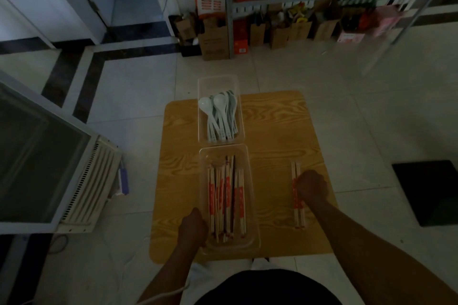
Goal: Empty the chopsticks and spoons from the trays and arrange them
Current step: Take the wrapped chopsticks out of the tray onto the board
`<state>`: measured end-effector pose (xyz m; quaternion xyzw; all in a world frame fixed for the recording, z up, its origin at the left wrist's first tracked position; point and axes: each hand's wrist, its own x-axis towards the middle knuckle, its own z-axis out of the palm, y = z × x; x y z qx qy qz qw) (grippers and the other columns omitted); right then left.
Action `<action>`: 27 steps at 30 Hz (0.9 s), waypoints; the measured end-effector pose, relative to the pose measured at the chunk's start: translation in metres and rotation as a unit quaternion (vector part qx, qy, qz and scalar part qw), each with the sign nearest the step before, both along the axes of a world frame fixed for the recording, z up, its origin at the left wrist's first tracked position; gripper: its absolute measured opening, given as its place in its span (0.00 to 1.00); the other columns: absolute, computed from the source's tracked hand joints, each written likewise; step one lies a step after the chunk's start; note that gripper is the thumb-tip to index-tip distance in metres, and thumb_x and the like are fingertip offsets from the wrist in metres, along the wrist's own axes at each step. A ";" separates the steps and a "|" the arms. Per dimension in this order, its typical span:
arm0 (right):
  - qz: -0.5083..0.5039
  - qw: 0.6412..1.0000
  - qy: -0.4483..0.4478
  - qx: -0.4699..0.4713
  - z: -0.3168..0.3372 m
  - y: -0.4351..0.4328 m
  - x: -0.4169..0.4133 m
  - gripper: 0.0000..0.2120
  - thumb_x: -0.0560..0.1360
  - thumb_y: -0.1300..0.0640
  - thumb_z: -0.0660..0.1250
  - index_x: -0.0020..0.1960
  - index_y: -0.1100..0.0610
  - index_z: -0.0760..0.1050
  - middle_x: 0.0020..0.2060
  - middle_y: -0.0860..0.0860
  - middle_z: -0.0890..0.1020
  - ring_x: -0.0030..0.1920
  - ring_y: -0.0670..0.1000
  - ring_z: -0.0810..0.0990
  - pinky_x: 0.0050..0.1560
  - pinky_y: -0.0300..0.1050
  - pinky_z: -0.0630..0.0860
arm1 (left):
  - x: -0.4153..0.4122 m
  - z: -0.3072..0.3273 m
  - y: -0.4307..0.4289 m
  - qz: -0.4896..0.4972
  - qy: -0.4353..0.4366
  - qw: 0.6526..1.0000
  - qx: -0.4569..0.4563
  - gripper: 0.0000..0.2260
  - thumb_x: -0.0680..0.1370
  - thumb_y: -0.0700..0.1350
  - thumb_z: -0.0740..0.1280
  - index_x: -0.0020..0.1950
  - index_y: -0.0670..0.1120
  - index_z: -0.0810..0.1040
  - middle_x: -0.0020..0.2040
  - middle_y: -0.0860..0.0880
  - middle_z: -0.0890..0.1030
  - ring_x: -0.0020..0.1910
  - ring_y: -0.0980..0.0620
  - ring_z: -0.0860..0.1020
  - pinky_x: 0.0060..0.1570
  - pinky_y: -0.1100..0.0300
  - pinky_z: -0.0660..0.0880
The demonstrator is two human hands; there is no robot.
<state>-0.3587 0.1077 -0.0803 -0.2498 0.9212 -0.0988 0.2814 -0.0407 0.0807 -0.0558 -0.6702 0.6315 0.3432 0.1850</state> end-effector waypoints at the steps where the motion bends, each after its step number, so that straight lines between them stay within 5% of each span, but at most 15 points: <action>1: 0.007 1.000 0.012 -0.015 0.006 -0.011 0.009 0.11 0.78 0.55 0.64 0.48 0.60 0.81 0.45 0.57 0.83 0.43 0.58 0.82 0.35 0.41 0.71 | 0.001 0.001 -0.001 -0.006 -0.002 1.000 0.009 0.16 0.75 0.39 0.70 0.59 0.41 0.69 0.57 0.43 0.77 0.49 0.49 0.77 0.34 0.63 0.70; 10: 0.171 0.978 -0.010 -0.119 0.037 -0.052 0.130 0.13 0.78 0.51 0.63 0.43 0.59 0.78 0.39 0.54 0.82 0.41 0.55 0.81 0.38 0.47 0.75 | 0.009 -0.004 -0.005 -0.043 -0.008 0.997 0.061 0.34 0.66 0.45 0.80 0.66 0.42 0.67 0.64 0.45 0.73 0.61 0.47 0.75 0.54 0.58 0.74; 16: 0.251 0.966 -0.047 -0.029 0.021 -0.035 0.183 0.13 0.81 0.50 0.61 0.53 0.58 0.79 0.48 0.53 0.82 0.49 0.54 0.81 0.42 0.42 0.72 | 0.023 -0.008 -0.009 -0.028 0.053 0.995 0.083 0.34 0.65 0.44 0.80 0.66 0.42 0.68 0.64 0.45 0.74 0.61 0.47 0.75 0.58 0.56 0.75; 22: 0.213 0.976 -0.052 -0.003 -0.006 -0.029 0.199 0.14 0.81 0.50 0.60 0.59 0.57 0.78 0.53 0.55 0.82 0.51 0.55 0.82 0.45 0.45 0.75 | 0.033 -0.013 -0.013 0.081 0.131 0.981 0.119 0.32 0.64 0.36 0.79 0.65 0.43 0.72 0.61 0.44 0.77 0.57 0.47 0.78 0.49 0.59 0.78; 27: 0.117 0.988 -0.094 -0.041 -0.017 -0.027 0.200 0.12 0.80 0.46 0.60 0.53 0.52 0.79 0.47 0.52 0.83 0.43 0.51 0.82 0.42 0.46 0.79 | 0.035 -0.015 -0.012 0.112 0.150 0.974 0.129 0.30 0.66 0.33 0.77 0.66 0.42 0.72 0.60 0.43 0.78 0.55 0.47 0.79 0.44 0.61 0.78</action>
